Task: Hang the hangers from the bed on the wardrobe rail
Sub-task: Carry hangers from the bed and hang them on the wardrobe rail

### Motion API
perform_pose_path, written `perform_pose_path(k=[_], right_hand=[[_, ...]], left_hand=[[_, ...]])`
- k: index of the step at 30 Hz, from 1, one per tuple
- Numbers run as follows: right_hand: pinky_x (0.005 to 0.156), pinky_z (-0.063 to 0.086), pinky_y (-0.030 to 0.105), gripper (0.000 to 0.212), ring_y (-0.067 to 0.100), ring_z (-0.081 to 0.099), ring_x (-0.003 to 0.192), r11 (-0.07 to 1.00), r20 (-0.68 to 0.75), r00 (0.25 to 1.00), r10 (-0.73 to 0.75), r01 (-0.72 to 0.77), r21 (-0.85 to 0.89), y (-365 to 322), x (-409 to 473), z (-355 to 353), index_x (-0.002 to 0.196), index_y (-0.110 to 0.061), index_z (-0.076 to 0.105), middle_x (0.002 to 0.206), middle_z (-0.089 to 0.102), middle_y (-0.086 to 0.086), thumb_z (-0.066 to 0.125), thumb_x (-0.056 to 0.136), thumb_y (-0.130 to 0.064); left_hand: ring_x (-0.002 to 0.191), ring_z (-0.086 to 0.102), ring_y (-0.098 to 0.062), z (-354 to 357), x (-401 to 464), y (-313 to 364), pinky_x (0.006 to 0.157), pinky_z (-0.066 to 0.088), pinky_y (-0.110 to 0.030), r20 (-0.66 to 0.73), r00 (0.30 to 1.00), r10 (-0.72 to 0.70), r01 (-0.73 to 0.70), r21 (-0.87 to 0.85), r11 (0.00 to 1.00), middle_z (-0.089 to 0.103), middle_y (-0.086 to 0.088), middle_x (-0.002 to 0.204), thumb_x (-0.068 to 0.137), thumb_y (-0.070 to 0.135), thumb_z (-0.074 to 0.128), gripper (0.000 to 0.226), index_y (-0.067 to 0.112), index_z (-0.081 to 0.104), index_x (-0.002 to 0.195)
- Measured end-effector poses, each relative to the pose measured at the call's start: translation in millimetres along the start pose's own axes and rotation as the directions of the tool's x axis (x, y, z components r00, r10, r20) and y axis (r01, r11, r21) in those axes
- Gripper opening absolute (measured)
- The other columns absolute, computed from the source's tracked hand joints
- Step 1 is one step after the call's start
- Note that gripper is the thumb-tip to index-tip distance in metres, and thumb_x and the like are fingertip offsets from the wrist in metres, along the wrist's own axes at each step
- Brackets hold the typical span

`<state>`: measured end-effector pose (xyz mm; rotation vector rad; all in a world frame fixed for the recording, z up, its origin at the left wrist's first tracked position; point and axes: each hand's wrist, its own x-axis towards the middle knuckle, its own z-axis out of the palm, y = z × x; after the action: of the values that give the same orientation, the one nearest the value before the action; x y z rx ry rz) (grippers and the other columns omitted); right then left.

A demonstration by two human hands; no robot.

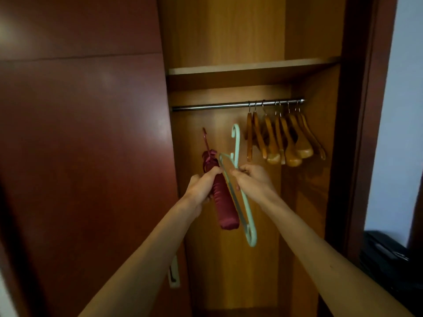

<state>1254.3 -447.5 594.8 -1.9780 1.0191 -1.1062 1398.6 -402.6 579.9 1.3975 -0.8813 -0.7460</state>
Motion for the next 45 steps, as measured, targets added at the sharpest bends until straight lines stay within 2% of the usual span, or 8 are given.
perform_pose_path(k=[10, 19, 24, 30, 35, 39, 41, 45], right_hand=[[0.058, 0.044, 0.028, 0.033, 0.016, 0.064, 0.069, 0.984, -0.117, 0.99, -0.072, 0.051, -0.169, 3, 198, 7, 0.072, -0.018, 0.066, 0.072, 0.066, -0.001, 0.056, 0.096, -0.039], [0.051, 0.039, 0.022, 0.024, 0.013, 0.061, 0.075, 0.956, -0.192, 0.974, -0.122, 0.064, -0.285, 11, 328, -10, 0.107, -0.021, 0.072, 0.086, 0.065, -0.005, 0.058, 0.097, -0.037], [0.055, 0.041, 0.022, 0.027, 0.013, 0.059, 0.079, 0.949, -0.17, 0.977, -0.131, 0.074, -0.306, 18, 367, -15, 0.12, -0.024, 0.069, 0.096, 0.067, -0.004, 0.06, 0.095, -0.032], [0.056, 0.046, 0.024, 0.031, 0.012, 0.056, 0.067, 0.941, -0.213, 0.977, -0.022, -0.052, -0.336, 28, 398, -14, 0.117, -0.013, 0.067, 0.077, 0.055, -0.003, 0.064, 0.094, -0.033], [0.071, 0.056, 0.031, 0.035, 0.022, 0.066, 0.091, 0.919, -0.242, 0.97, 0.011, -0.105, -0.381, 31, 409, -16, 0.112, -0.009, 0.069, 0.09, 0.058, 0.004, 0.062, 0.094, -0.038], [0.048, 0.045, 0.023, 0.033, 0.017, 0.065, 0.072, 0.878, -0.235, 0.971, 0.051, -0.155, -0.452, 32, 407, -14, 0.108, -0.009, 0.07, 0.089, 0.064, 0.005, 0.064, 0.093, -0.037], [0.042, 0.042, 0.022, 0.028, 0.015, 0.064, 0.065, 0.851, -0.23, 0.971, 0.059, -0.169, -0.498, 33, 404, -12, 0.108, -0.009, 0.068, 0.094, 0.067, 0.006, 0.066, 0.092, -0.033], [0.062, 0.057, 0.029, 0.029, 0.02, 0.07, 0.084, 0.854, -0.254, 0.967, 0.019, -0.148, -0.499, 38, 398, -9, 0.11, -0.011, 0.069, 0.104, 0.07, 0.008, 0.07, 0.09, -0.031]], left_hand=[[0.054, 0.051, -0.014, 23, 178, 66, 0.055, 0.04, -0.028, 0.092, 0.993, 0.069, -0.079, 0.108, 0.991, 0.061, -0.003, 0.071, 0.082, 0.048, 0.071, 0.036, 0.014, 0.066, 0.091], [0.083, 0.056, -0.022, 76, 291, 107, 0.076, 0.044, -0.037, 0.128, 0.984, 0.122, -0.142, 0.159, 0.977, 0.062, -0.007, 0.09, 0.064, 0.058, 0.066, 0.055, 0.018, 0.067, 0.101], [0.085, 0.058, -0.022, 87, 332, 110, 0.076, 0.047, -0.035, 0.081, 0.988, 0.134, -0.145, 0.154, 0.977, 0.064, -0.008, 0.091, 0.086, 0.047, 0.066, 0.03, 0.019, 0.065, 0.095], [0.082, 0.057, -0.019, 95, 359, 110, 0.07, 0.047, -0.031, 0.09, 0.988, 0.122, -0.135, 0.161, 0.978, 0.063, -0.004, 0.089, 0.088, 0.043, 0.065, 0.022, 0.021, 0.065, 0.089], [0.083, 0.06, -0.021, 104, 370, 108, 0.075, 0.05, -0.036, 0.157, 0.983, 0.096, -0.115, 0.115, 0.987, 0.063, -0.007, 0.091, 0.091, 0.036, 0.062, 0.016, 0.02, 0.065, 0.088], [0.069, 0.053, -0.018, 106, 370, 101, 0.061, 0.041, -0.031, 0.194, 0.979, 0.061, -0.08, 0.093, 0.992, 0.06, -0.009, 0.09, 0.091, 0.027, 0.06, 0.013, 0.017, 0.064, 0.085], [0.07, 0.055, -0.018, 108, 368, 95, 0.064, 0.043, -0.032, 0.21, 0.977, 0.043, -0.064, 0.096, 0.993, 0.06, -0.008, 0.087, 0.093, 0.026, 0.058, 0.014, 0.017, 0.063, 0.084], [0.085, 0.061, -0.023, 110, 366, 87, 0.081, 0.049, -0.036, 0.188, 0.981, 0.044, -0.063, 0.095, 0.993, 0.065, -0.009, 0.094, 0.093, 0.033, 0.062, 0.017, 0.017, 0.065, 0.09]])
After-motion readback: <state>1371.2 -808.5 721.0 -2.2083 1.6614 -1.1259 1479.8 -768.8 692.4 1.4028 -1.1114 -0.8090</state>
